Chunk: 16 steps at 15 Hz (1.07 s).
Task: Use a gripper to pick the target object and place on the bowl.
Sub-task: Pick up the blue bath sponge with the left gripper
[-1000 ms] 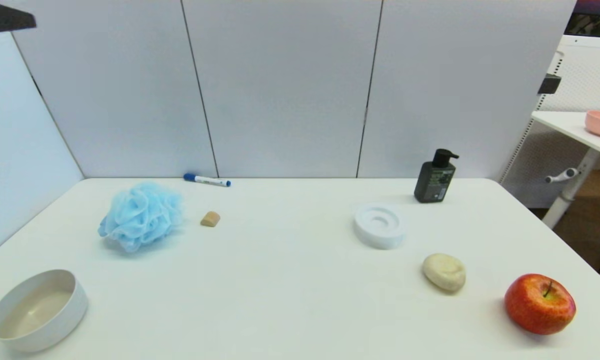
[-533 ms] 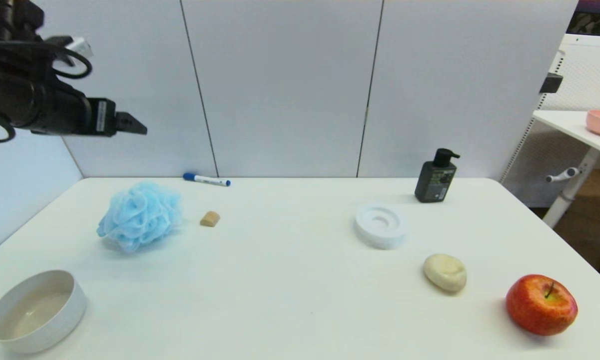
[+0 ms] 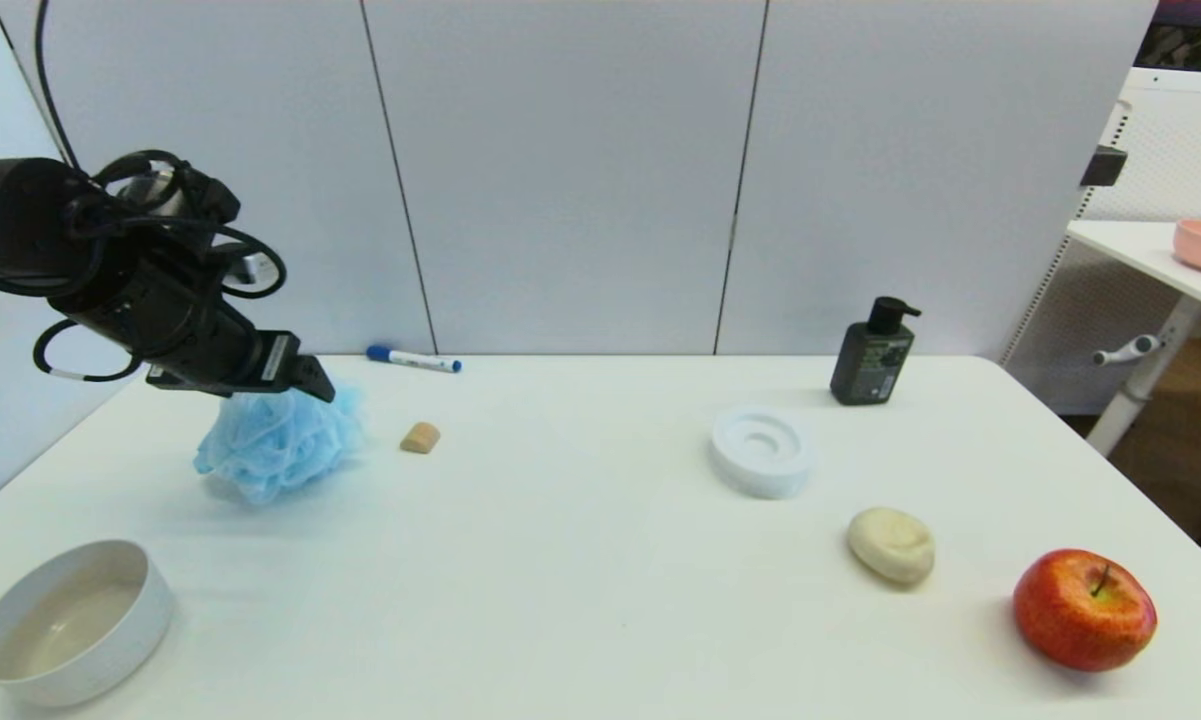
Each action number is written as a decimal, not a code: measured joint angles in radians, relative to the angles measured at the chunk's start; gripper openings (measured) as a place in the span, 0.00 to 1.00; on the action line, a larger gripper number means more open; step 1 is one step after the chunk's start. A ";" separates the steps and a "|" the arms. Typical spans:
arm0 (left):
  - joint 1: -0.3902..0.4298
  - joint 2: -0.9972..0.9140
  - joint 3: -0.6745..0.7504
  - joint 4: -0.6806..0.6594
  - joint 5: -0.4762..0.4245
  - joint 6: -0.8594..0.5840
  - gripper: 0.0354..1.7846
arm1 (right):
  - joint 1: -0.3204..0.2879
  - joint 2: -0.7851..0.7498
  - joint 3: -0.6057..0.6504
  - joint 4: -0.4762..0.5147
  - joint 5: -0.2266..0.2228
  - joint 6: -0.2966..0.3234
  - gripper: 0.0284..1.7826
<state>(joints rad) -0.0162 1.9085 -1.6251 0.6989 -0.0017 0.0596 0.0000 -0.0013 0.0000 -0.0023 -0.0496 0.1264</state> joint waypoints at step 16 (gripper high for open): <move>0.017 0.201 0.040 -0.114 -0.070 -0.012 0.96 | 0.000 0.000 0.000 0.000 0.000 0.000 0.96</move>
<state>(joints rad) 0.0004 2.1100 -1.5855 0.5845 -0.0715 0.0474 0.0000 -0.0013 0.0000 -0.0023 -0.0500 0.1268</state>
